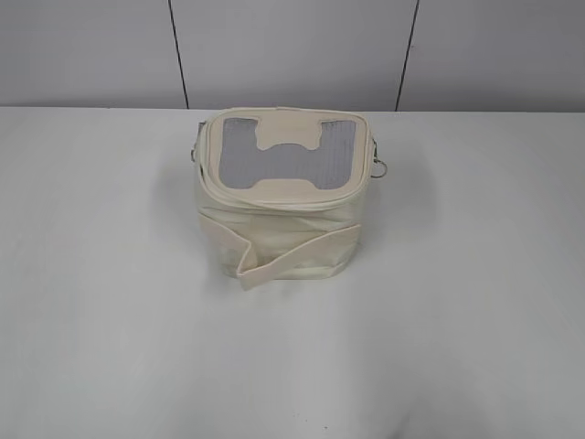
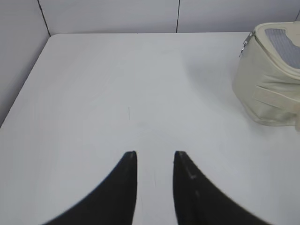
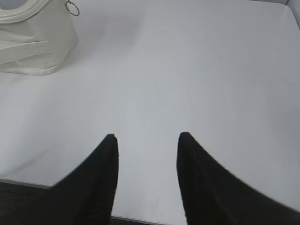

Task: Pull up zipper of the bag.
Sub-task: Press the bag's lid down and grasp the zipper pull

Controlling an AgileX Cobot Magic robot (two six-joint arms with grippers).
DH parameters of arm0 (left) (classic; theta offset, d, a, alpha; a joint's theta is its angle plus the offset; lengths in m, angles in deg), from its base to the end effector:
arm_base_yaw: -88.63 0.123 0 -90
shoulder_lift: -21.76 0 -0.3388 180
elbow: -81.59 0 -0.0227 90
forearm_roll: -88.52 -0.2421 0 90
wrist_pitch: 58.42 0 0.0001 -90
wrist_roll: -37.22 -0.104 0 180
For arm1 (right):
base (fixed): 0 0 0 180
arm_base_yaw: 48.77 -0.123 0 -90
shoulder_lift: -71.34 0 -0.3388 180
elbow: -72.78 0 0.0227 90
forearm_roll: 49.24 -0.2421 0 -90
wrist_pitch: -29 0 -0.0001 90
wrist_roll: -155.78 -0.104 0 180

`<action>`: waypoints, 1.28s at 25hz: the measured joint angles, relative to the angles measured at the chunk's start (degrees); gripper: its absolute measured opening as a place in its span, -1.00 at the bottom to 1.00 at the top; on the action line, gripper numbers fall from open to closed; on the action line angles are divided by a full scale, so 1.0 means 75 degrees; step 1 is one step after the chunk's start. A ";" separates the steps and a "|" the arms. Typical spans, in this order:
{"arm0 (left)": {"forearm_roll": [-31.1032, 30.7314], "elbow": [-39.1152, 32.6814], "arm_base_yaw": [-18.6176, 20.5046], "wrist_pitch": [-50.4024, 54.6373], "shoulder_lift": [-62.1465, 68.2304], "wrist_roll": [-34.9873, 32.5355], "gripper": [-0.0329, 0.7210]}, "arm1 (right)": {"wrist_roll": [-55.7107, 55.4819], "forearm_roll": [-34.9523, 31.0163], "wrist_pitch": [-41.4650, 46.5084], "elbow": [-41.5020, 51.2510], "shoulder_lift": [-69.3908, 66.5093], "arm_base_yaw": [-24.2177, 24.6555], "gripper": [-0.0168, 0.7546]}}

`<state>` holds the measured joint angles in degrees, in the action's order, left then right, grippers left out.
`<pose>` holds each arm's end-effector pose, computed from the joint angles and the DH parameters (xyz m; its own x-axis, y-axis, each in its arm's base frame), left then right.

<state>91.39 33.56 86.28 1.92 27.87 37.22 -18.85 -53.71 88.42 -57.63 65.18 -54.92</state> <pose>-0.0596 -0.0021 0.2762 -0.4154 -0.0078 -0.9096 0.0703 0.9967 -0.0406 -0.0560 0.0010 0.2703 -0.4120 -0.0985 -0.9058 -0.1898 0.9816 -0.0204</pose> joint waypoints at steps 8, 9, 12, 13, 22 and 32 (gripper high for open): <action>0.0000 0.0000 0.0000 0.0000 0.0000 0.0000 -0.36 | 0.0000 0.0000 0.0000 0.0000 0.0000 0.0000 -0.08; 0.0000 0.0000 0.0000 0.0000 0.0000 0.0000 -0.36 | 0.0000 0.0000 0.0000 0.0000 0.0000 0.0000 -0.08; 0.0000 0.0000 0.0000 0.0000 0.0000 0.0000 -0.36 | 0.0000 0.0000 0.0000 0.0000 0.0000 0.0000 -0.08; 0.0000 0.0000 0.0000 0.0000 0.0000 0.0000 -0.36 | 0.0000 0.0000 0.0000 0.0000 0.0000 0.0000 -0.08; 0.0000 0.0000 0.0000 0.0000 0.0000 0.0000 -0.36 | -0.0009 -0.0101 0.0000 0.0000 0.0000 0.0000 -0.08; 0.0000 0.0000 0.0000 0.0000 0.0000 0.0000 -0.36 | 0.0979 -0.1989 -0.0752 -0.0089 -0.0748 -0.0007 -0.08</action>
<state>91.39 33.56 86.28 1.92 27.87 37.22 -11.50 -68.63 82.79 -58.30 59.57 -54.98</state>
